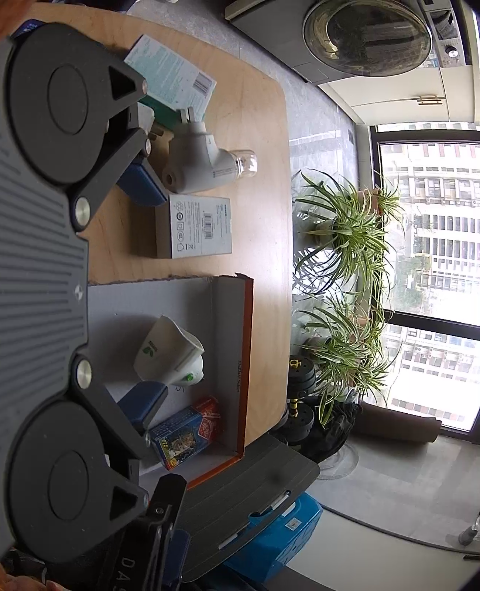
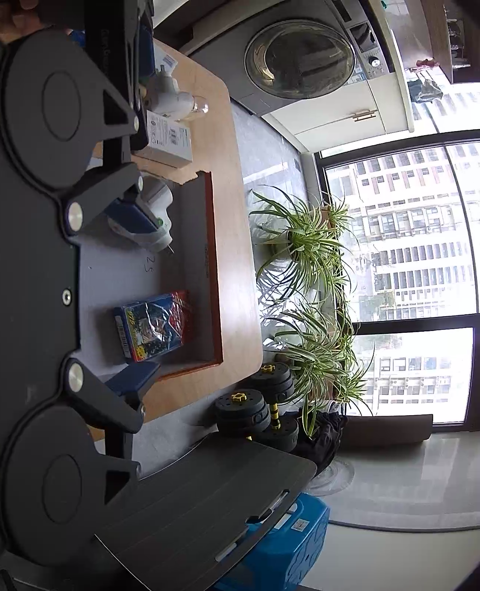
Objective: Organize rigid objects
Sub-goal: 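Open left gripper to drop heater in tray while right gripper releases box there, then move left gripper to blue plastic case while right gripper approaches white pill bottle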
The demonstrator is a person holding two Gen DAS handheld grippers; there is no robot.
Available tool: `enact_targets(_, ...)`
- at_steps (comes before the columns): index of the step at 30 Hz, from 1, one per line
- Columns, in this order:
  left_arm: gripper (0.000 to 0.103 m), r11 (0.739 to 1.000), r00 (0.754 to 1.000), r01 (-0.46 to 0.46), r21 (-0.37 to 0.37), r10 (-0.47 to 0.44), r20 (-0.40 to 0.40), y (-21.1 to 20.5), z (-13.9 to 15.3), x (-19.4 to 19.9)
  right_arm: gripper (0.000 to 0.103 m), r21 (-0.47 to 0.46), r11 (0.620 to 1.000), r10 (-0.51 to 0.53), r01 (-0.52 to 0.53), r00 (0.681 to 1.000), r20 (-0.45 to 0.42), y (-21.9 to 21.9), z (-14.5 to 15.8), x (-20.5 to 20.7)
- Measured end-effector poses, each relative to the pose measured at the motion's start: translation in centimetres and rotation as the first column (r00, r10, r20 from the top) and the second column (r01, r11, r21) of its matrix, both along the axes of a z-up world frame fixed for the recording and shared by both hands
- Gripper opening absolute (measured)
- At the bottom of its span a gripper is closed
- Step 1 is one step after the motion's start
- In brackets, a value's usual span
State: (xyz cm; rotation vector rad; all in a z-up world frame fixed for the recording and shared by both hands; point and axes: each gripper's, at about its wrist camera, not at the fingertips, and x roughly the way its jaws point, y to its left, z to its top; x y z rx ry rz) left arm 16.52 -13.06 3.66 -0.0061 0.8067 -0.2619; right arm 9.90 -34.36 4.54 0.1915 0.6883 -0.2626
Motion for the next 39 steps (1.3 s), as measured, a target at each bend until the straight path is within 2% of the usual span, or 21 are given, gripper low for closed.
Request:
enact_targets(9,0.103,0.998,0.998,-0.057,-0.015,0.057,0.015,3.9,1.0,-2.7,0.091,0.013,0.999,0.051,-0.051,0.999,0.005,4.2,0.8,-1.5)
enact_targets(20,0.103,0.992,0.992,-0.125,-0.017,0.125,0.026,7.9,1.7,-4.7,0.091,0.003,0.991,0.133,-0.133,0.991,-0.009,8.8,0.8,-1.3)
enact_targets(39,0.103,0.979,0.979,-0.203,-0.020,0.203,0.014,13.0,0.8,-5.7,0.091,-0.002,0.975,0.222,-0.222,0.974,-0.042,13.8,-0.4,0.2)
